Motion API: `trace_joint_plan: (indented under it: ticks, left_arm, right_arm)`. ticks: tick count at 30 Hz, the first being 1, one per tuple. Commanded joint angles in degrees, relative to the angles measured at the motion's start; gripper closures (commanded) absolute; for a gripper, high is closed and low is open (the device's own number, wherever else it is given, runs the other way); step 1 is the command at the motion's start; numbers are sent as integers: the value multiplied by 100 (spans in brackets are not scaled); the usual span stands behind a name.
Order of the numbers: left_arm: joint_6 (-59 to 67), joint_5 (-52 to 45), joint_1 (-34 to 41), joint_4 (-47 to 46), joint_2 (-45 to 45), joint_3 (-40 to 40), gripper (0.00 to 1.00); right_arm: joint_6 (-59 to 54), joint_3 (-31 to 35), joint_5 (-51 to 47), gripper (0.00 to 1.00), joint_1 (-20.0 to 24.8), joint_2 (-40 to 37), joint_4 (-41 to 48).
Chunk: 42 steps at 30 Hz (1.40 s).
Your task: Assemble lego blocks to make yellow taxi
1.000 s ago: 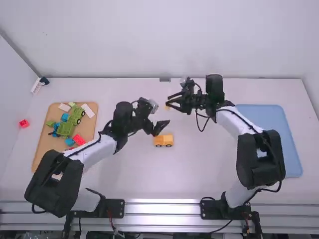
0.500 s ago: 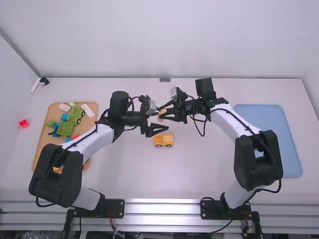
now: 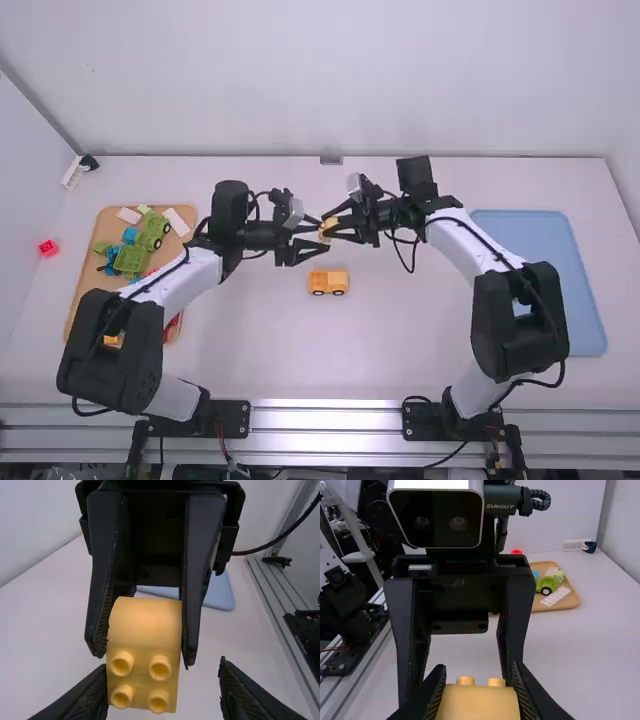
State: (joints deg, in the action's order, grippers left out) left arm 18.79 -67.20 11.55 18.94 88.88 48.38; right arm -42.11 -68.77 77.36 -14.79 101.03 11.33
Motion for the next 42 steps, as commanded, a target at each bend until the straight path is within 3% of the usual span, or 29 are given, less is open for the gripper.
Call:
trace_joint_plan:
  ticks: [1,6,10,20,22,23,24,28,30,33,35,36,39,42]
  left_arm:
    - [120,-382,7,15,7,48,45]
    - [114,-398,87,83,7,48,50]
    - [-155,-396,72,293,7,48,63]
    - [-136,-514,120,249,7,48,78]
    - [-138,-352,120,181,7,46,80]
    - [-144,-96,120,57,4,50,80]
    - [-155,-11,120,9,4,52,80]
    - [-568,1853,120,-898,-46,186,83]
    - [-715,3139,120,-1847,-92,437,84]
    - [-1491,4660,120,-3215,-90,911,85]
    - [-1705,5023,125,-3600,-70,1038,88]
    - [-2083,5689,201,-4247,17,1224,90]
    - [-2780,6590,459,-4712,219,1248,92]
    - [-3611,7337,820,-5040,472,1202,87]
  right_arm:
    - [-17,-188,-66,96,44,-63,-15]
    - [-39,-188,-66,96,22,-63,-17]
    - [-37,-188,-66,95,20,-63,-15]
    - [-13,-188,-66,96,-28,-63,-98]
    - [-15,-188,-66,70,-26,-63,-129]
    - [76,-188,-116,11,-24,-63,-234]
    - [131,-188,-149,1,-17,-63,-269]
    - [1794,-188,-1705,1,219,-92,-1069]
    - [2400,-186,-3193,1,334,-181,-1064]
    - [2697,-166,-4693,1,361,-369,-706]
    - [2747,-166,-5005,1,356,-415,-610]
    - [2914,-164,-5768,1,295,-525,-387]
    - [3034,-127,-6765,1,122,-691,-138]
    - [3117,52,-7370,1,-83,-844,-262]
